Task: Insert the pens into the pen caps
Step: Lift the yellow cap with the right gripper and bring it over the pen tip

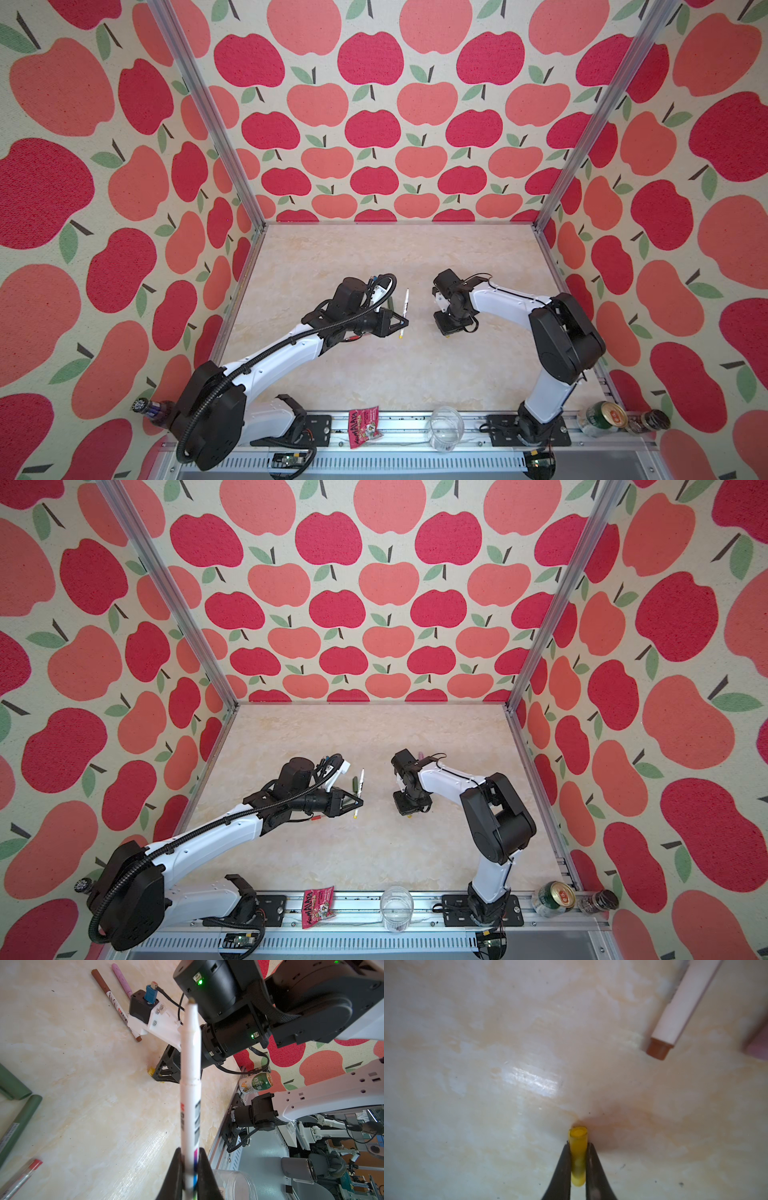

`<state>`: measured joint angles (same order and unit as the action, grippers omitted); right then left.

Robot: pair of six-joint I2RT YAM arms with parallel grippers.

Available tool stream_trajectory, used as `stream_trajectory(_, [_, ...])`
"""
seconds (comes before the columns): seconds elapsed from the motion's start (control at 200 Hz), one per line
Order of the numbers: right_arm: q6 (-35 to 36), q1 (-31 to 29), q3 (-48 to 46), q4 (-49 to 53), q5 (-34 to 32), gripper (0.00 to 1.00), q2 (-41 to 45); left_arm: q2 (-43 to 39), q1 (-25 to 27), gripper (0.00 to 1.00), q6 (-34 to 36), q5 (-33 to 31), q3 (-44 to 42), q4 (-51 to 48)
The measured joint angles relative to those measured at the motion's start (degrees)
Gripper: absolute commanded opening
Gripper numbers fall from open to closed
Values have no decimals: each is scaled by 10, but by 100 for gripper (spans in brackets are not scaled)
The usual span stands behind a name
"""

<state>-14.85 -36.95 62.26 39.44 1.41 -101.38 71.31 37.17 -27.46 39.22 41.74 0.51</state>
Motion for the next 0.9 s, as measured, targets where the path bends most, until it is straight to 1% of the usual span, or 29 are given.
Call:
stream_trajectory(0.12, [-7, 0, 0, 0, 0, 1, 4, 0, 0, 2, 0, 0, 0, 0])
stream_trajectory(0.215, [-15, 0, 0, 1, 0, 0, 23, 7, 0, 2, 0, 0, 4, 0])
stream_trajectory(0.435, [-46, 0, 22, 4, -6, 0, 124, 26, 6, 2, 0, 0, 13, 0])
stream_trajectory(0.53, [-67, 3, 33, -10, -5, 0, 167, 30, 12, 2, 0, 0, 16, 2])
stream_trajectory(0.72, [-132, 18, 35, -92, -2, 0, 238, 36, 28, 2, 0, -4, 20, 11])
stream_trajectory(0.896, [-195, 21, 35, -182, 21, 0, 251, 45, 42, 2, 0, -10, 22, 28])
